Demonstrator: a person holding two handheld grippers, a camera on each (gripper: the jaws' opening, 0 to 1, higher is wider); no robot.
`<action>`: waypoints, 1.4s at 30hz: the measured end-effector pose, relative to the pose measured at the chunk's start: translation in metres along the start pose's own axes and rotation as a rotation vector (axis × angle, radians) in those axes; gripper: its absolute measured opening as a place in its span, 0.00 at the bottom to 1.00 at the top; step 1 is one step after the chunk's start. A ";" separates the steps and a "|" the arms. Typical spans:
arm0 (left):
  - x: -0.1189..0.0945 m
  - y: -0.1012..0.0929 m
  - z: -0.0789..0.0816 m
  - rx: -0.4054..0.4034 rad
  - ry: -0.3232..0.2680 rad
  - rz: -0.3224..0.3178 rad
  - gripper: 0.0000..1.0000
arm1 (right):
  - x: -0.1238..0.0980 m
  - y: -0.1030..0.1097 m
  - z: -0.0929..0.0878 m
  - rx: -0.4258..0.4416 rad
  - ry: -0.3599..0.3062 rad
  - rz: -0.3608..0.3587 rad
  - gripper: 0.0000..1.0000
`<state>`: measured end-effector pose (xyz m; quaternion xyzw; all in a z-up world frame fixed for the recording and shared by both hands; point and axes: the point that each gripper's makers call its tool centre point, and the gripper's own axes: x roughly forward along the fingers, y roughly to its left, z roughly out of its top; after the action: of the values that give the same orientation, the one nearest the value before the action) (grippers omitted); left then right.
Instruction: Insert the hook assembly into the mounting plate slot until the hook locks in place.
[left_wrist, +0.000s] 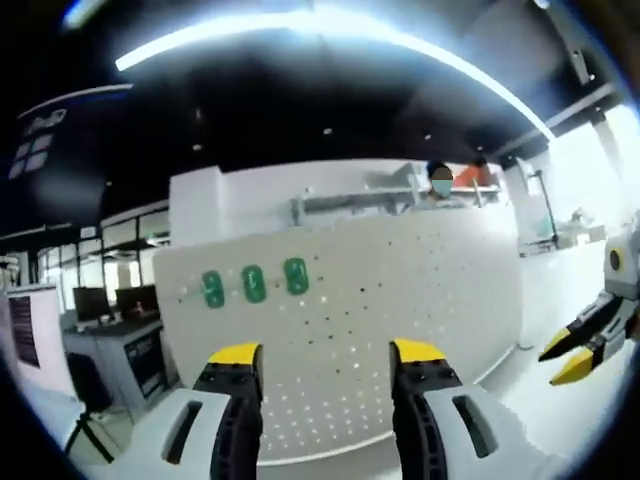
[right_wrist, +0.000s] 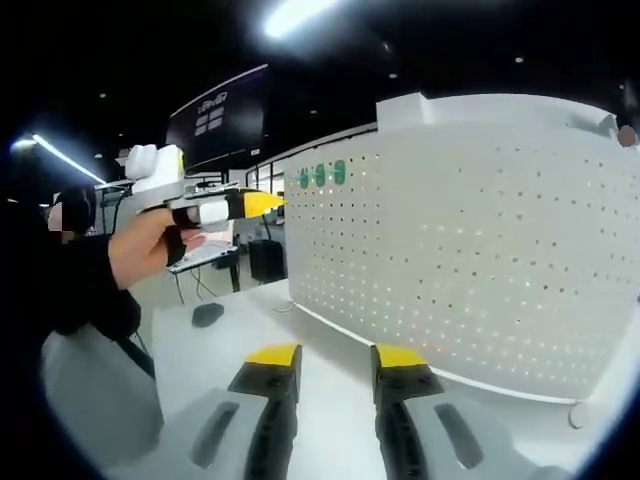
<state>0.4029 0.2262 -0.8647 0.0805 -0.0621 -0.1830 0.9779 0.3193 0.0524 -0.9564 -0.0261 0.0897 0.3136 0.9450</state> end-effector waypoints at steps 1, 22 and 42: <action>-0.004 -0.004 -0.004 0.011 0.008 -0.006 0.51 | 0.000 0.000 0.000 0.000 0.000 0.000 0.26; -0.022 -0.034 -0.041 0.061 0.086 -0.087 0.48 | 0.004 0.009 -0.010 -0.021 0.036 0.033 0.26; -0.024 -0.031 -0.033 0.045 0.066 -0.087 0.47 | 0.028 0.056 -0.051 -0.084 0.181 0.174 0.26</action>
<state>0.3752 0.2110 -0.9052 0.1109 -0.0302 -0.2210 0.9685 0.2998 0.1080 -1.0115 -0.0858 0.1632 0.3941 0.9004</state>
